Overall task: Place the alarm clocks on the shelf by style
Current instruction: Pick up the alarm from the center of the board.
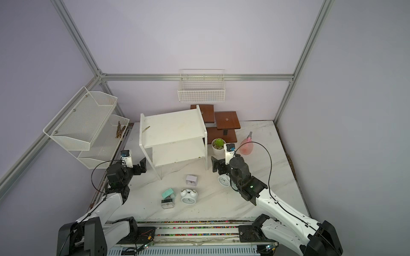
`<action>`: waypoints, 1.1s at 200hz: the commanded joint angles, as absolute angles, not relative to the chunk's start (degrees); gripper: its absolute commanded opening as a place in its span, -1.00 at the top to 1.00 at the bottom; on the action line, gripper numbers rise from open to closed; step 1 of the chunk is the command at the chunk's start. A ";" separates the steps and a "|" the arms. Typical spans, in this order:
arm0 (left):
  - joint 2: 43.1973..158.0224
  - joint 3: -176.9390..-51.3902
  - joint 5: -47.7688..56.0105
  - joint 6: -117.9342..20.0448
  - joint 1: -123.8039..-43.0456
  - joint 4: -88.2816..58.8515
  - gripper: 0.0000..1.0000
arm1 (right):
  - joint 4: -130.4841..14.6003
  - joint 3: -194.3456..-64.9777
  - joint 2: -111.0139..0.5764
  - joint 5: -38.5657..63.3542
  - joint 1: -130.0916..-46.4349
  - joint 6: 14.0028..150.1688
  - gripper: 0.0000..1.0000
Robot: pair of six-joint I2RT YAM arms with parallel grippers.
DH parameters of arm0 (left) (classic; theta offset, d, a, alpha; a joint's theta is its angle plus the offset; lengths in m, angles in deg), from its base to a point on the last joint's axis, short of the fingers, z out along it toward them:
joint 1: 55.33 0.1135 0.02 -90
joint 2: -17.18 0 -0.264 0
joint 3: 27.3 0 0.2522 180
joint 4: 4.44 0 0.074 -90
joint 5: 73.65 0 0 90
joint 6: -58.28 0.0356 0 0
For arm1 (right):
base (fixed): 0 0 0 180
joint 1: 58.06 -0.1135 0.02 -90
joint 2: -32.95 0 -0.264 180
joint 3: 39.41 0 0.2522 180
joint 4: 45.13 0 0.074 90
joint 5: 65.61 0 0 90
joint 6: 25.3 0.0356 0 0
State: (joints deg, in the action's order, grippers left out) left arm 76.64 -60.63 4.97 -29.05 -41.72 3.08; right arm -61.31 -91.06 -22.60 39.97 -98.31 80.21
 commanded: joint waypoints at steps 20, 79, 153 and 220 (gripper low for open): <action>71.75 -69.02 -8.22 -19.30 -39.54 -19.71 -1.00 | -72.23 -92.47 -22.67 53.43 -111.67 94.08 -0.98; 68.66 -78.93 -23.38 -2.03 -39.48 -45.99 -1.00 | -74.41 -96.74 -31.64 65.06 -130.71 107.29 -0.98; 66.03 -83.31 -36.25 17.64 -39.60 -68.66 -1.00 | -78.57 -100.40 -42.82 77.90 -143.91 129.00 -0.99; 64.93 -83.27 -37.01 17.23 -39.83 -71.85 -0.99 | -80.59 -103.97 -56.74 76.91 -146.71 142.41 -0.99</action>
